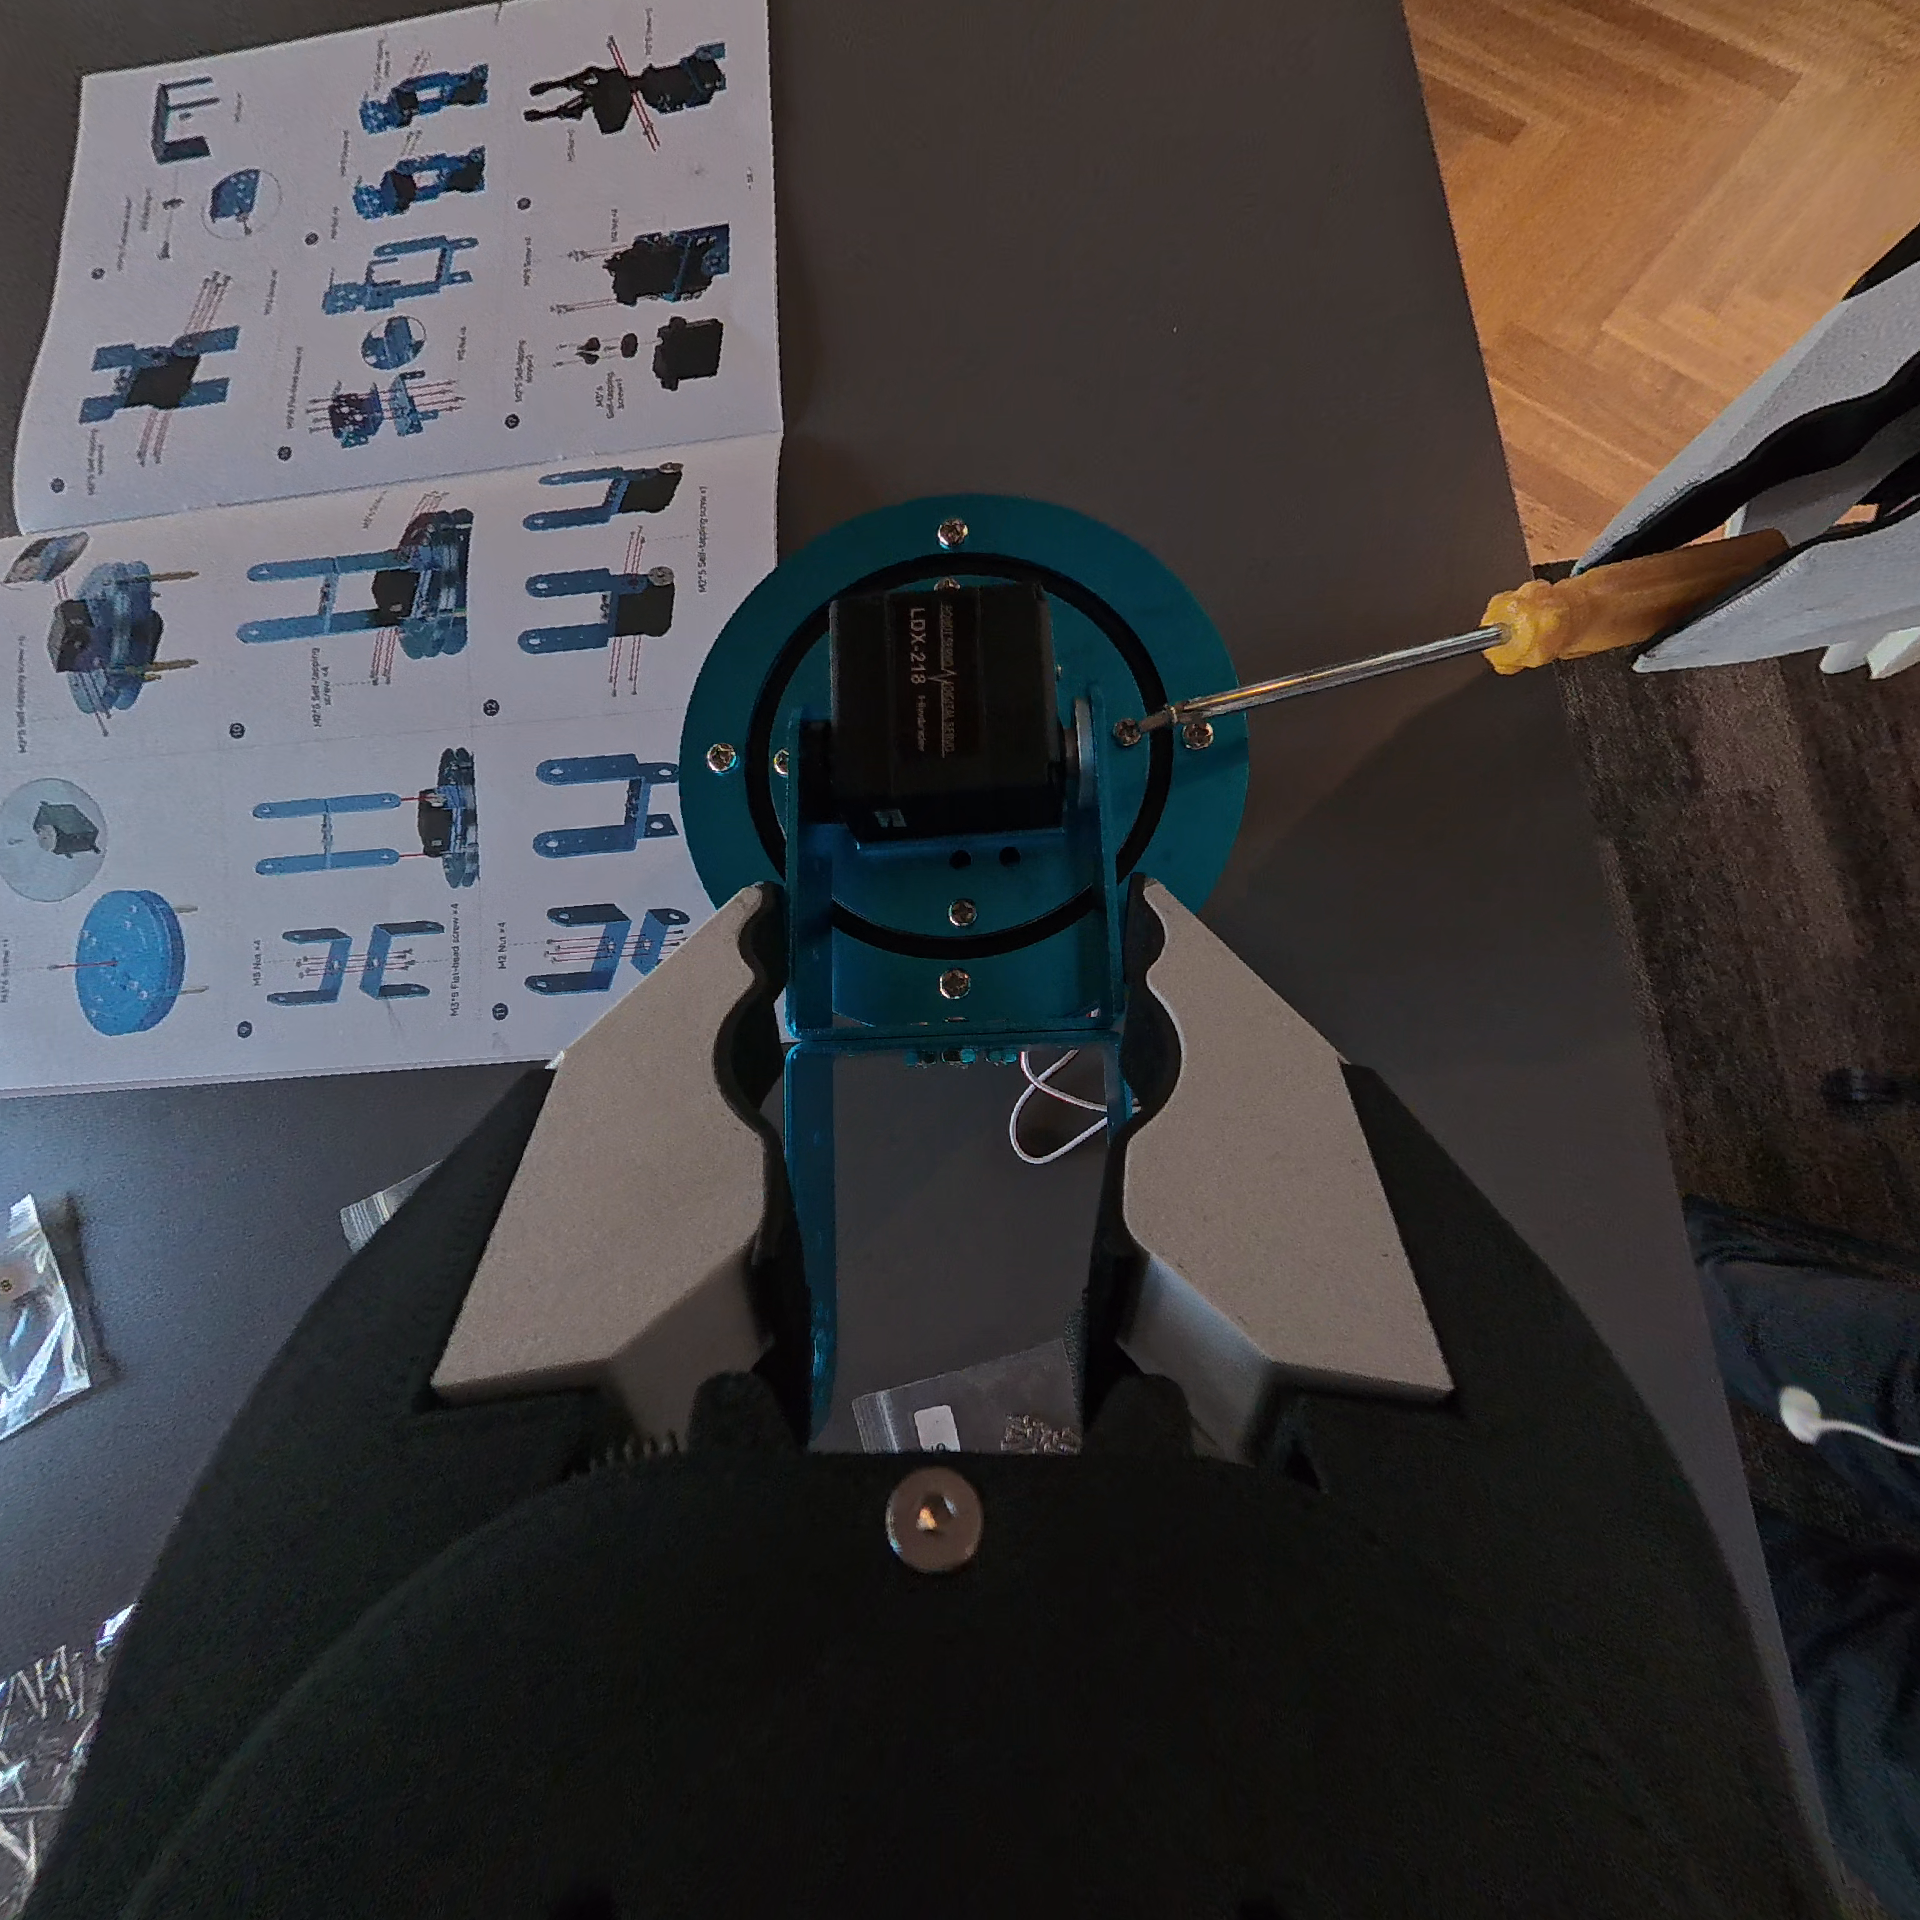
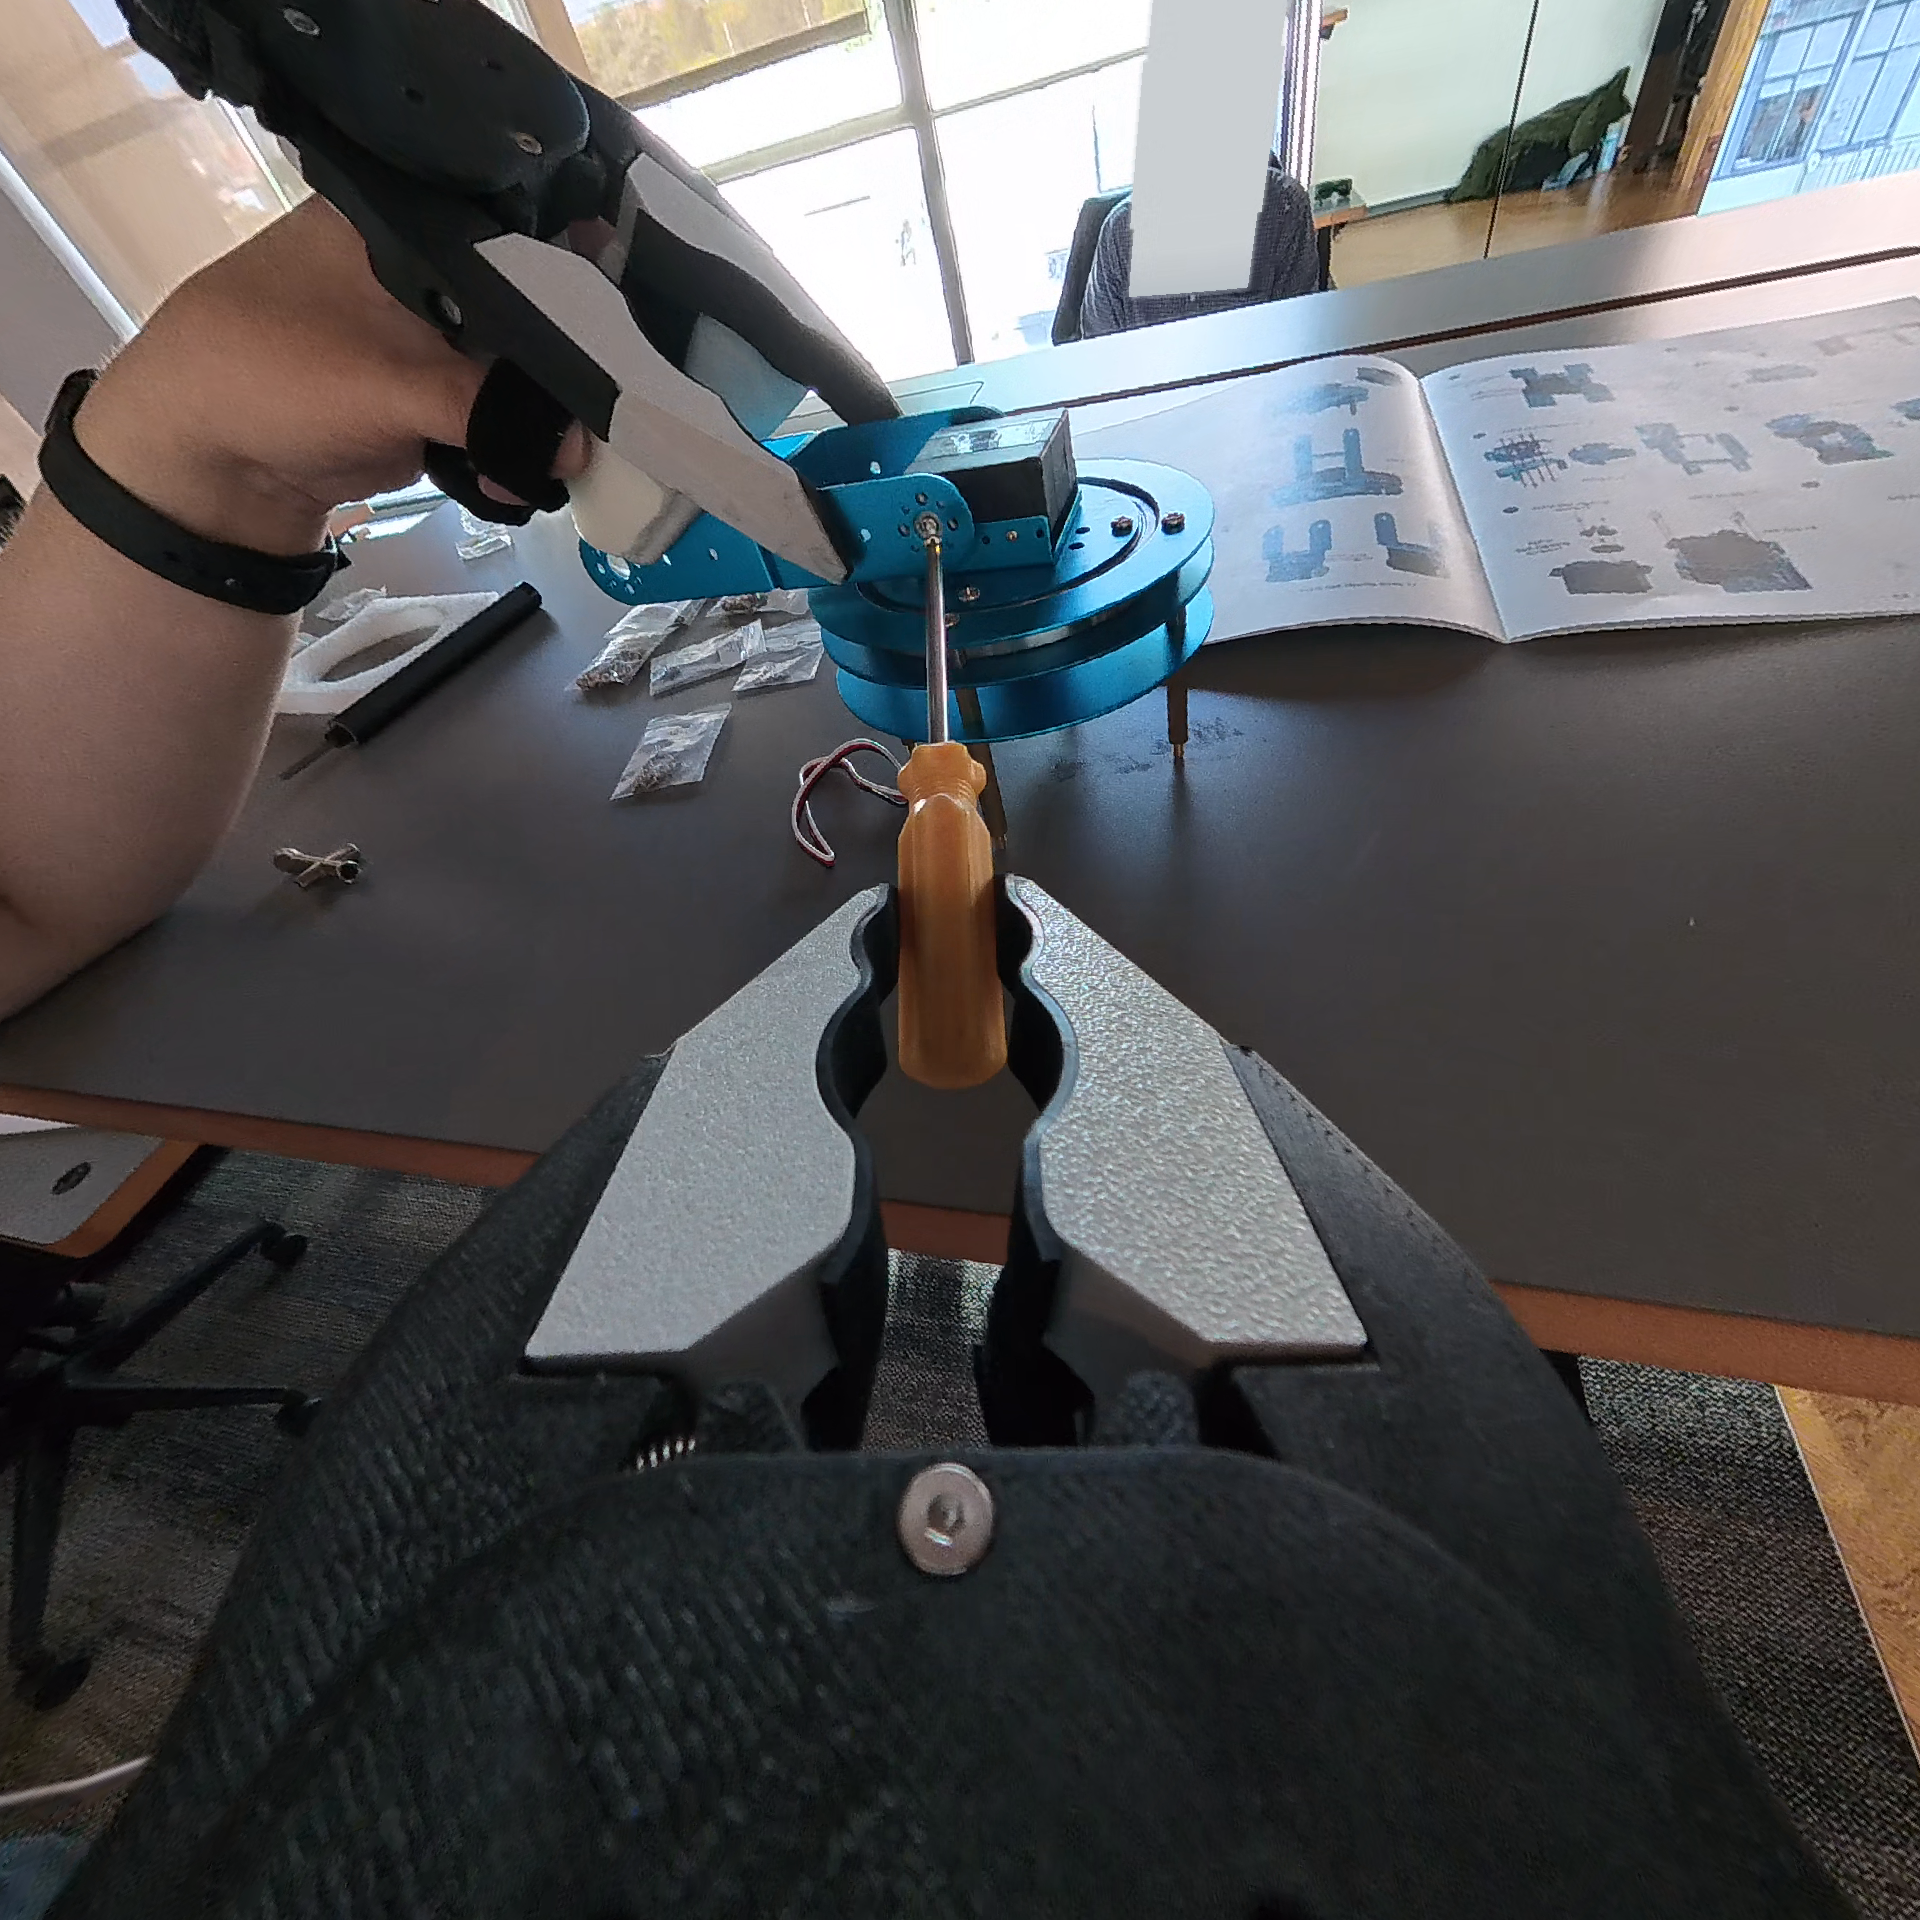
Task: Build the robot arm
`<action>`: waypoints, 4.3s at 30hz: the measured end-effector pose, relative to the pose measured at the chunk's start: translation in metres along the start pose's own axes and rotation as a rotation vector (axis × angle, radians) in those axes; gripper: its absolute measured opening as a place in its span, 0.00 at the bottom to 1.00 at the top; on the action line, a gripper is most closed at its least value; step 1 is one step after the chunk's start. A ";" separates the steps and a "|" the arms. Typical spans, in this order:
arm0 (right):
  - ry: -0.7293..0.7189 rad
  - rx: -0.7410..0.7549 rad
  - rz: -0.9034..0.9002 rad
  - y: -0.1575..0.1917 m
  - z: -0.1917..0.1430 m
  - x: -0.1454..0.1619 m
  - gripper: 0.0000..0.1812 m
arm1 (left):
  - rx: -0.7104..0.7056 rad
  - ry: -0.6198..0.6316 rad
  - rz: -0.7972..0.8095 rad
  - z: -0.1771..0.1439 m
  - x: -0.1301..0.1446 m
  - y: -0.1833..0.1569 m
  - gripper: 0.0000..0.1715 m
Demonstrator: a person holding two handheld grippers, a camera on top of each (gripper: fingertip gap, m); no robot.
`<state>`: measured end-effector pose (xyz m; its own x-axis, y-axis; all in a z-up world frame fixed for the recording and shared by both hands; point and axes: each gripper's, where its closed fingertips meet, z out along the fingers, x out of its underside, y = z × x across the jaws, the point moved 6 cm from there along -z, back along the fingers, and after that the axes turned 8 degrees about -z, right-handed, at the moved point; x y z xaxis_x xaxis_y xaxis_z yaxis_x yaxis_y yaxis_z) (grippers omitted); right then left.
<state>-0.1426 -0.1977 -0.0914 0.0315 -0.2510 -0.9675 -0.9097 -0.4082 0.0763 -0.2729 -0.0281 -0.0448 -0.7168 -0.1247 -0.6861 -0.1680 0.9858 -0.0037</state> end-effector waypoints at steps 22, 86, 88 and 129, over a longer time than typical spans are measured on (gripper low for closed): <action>0.015 0.015 -0.004 0.004 0.008 0.002 0.09 | 0.000 0.009 0.001 0.000 0.000 0.000 0.37; -0.042 -0.498 1.208 0.015 0.024 0.017 0.09 | -0.032 0.035 0.037 0.002 0.000 0.001 0.37; -0.062 -0.520 1.275 0.015 0.024 0.018 0.09 | -0.033 0.035 0.036 0.002 0.000 0.002 0.37; -0.119 -0.506 1.487 0.012 0.019 0.018 0.09 | -0.031 0.032 0.048 0.002 0.002 0.005 0.37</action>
<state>-0.1603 -0.1902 -0.1126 -0.7830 -0.6211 0.0333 0.1326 -0.1144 0.9846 -0.2737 -0.0233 -0.0477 -0.7457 -0.0816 -0.6613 -0.1536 0.9868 0.0515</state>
